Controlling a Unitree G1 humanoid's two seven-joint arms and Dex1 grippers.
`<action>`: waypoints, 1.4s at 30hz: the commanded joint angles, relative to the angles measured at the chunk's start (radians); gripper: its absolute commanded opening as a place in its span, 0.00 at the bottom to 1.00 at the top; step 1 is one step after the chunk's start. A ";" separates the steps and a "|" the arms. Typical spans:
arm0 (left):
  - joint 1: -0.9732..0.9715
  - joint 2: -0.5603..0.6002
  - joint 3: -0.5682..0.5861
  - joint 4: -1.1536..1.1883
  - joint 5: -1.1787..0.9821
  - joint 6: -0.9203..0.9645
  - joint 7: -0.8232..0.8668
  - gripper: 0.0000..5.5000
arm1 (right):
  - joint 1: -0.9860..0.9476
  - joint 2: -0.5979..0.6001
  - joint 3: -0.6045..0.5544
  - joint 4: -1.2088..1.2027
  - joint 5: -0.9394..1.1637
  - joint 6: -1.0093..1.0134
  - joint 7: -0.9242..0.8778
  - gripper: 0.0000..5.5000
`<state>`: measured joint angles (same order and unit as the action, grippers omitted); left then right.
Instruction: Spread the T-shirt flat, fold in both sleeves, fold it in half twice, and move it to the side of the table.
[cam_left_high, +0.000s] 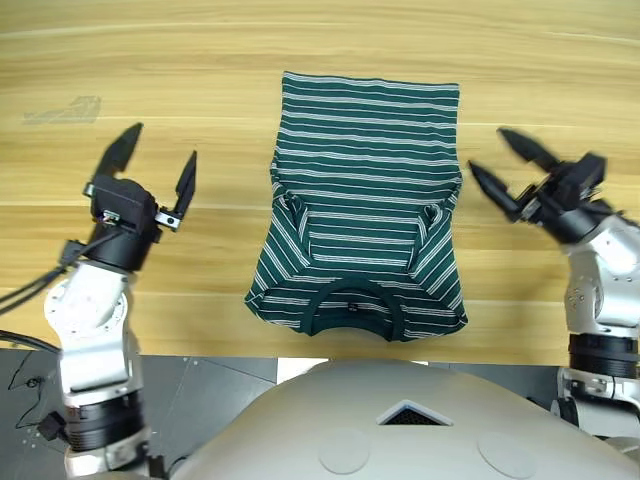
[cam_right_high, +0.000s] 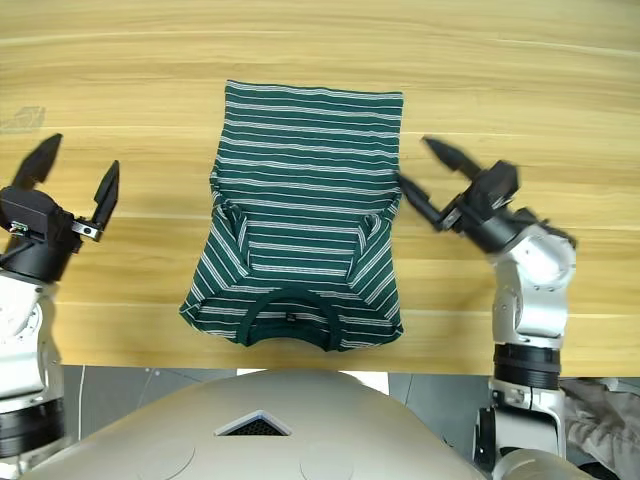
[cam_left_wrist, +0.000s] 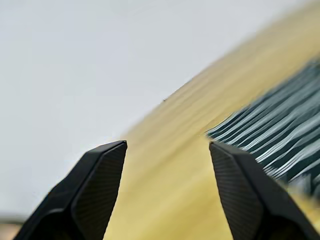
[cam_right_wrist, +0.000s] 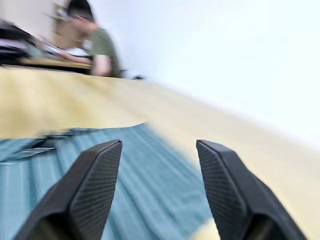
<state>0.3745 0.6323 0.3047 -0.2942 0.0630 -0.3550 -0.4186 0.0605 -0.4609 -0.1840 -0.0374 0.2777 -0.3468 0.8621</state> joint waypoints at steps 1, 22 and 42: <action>0.025 0.190 -0.029 0.131 0.261 -0.339 -0.029 0.56 | -0.021 -0.134 0.000 0.189 -0.385 -0.603 -0.049 0.50; 0.075 0.341 -0.259 0.392 0.486 -0.753 -0.069 0.56 | 0.025 -0.358 0.119 0.542 -1.114 -1.267 -0.401 0.50; -0.048 0.366 -0.445 0.432 0.581 -0.770 -0.009 0.38 | 0.024 -0.362 0.300 0.519 -1.170 -1.203 -0.613 0.19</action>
<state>0.3050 0.9808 -0.1129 0.1167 0.5899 -1.1509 -0.4044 0.0765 -0.8005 0.0957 0.4881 -0.8690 -1.5715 0.2459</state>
